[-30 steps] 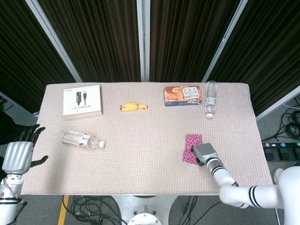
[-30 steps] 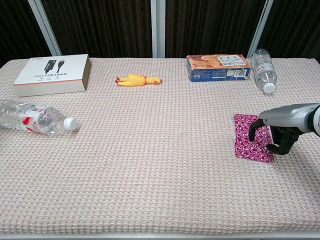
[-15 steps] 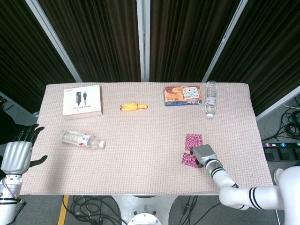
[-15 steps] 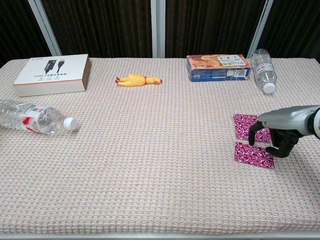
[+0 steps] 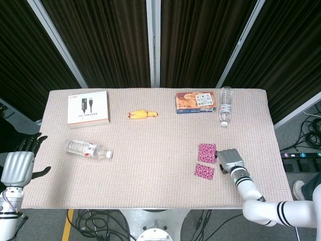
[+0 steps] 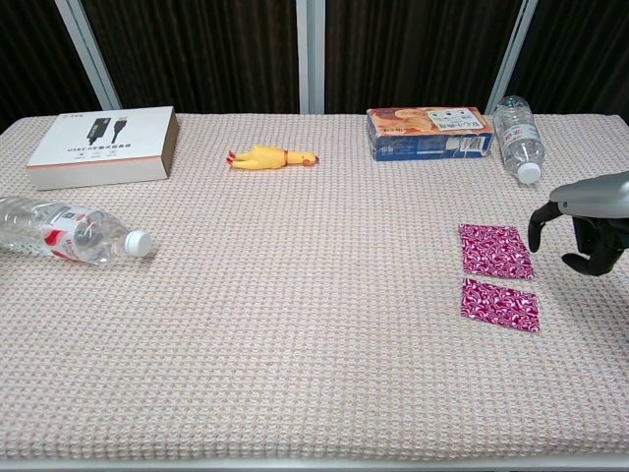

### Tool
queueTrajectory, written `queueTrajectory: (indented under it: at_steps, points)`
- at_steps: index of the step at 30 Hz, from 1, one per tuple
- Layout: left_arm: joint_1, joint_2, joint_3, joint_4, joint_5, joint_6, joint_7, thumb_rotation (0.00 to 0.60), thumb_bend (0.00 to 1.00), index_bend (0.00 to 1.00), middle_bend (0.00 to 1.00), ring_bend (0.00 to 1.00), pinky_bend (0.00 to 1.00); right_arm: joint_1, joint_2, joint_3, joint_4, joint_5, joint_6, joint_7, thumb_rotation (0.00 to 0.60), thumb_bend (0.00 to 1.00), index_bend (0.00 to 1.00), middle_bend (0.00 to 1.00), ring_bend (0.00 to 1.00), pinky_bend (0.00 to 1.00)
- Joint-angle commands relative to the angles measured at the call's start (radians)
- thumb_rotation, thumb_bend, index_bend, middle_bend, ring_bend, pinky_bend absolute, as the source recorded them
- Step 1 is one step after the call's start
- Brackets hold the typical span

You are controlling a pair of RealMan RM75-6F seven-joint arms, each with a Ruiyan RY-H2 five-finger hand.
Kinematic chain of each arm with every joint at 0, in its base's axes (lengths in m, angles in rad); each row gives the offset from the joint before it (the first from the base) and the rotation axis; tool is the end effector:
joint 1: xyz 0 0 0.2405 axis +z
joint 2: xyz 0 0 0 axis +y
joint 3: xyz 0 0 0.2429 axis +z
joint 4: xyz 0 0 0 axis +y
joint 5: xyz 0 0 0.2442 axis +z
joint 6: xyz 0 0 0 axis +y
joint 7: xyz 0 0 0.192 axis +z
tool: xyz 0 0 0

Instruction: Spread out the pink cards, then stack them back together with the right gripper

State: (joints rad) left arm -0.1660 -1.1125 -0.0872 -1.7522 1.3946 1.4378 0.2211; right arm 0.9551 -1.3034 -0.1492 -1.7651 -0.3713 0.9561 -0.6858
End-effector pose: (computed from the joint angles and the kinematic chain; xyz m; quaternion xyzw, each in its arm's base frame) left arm -0.2769 0.2596 0.1133 -0.6055 -0.3675 -0.3661 0.6036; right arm -0.2348 -0.3325 -0.0428 0.7563 -0.4530 0.0709 0.4666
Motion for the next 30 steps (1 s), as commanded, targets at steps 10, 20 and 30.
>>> queueTrajectory:
  at_steps: [10, 20, 30]
  points:
    - [-0.002, -0.003, 0.0, 0.004, -0.004, -0.006, 0.003, 0.6, 0.06, 0.22, 0.23, 0.16, 0.38, 0.007, -0.012, 0.004, 0.069, 0.121, -0.009, -0.066, 0.6, 0.46, 0.3, 1.0, 1.0, 0.97]
    - [-0.002, -0.003, -0.001, 0.008, -0.005, -0.006, -0.002, 0.6, 0.06, 0.22, 0.23, 0.16, 0.38, -0.004, -0.077, 0.039, 0.139, 0.101, -0.038, -0.05, 0.6, 0.46, 0.28, 1.0, 1.0, 0.97]
    - [-0.002, -0.002, -0.003, 0.011, -0.009, -0.006, -0.009, 0.6, 0.06, 0.22, 0.23, 0.16, 0.38, 0.002, -0.127, 0.071, 0.178, 0.088, -0.05, -0.051, 0.6, 0.46, 0.23, 1.0, 1.0, 0.97]
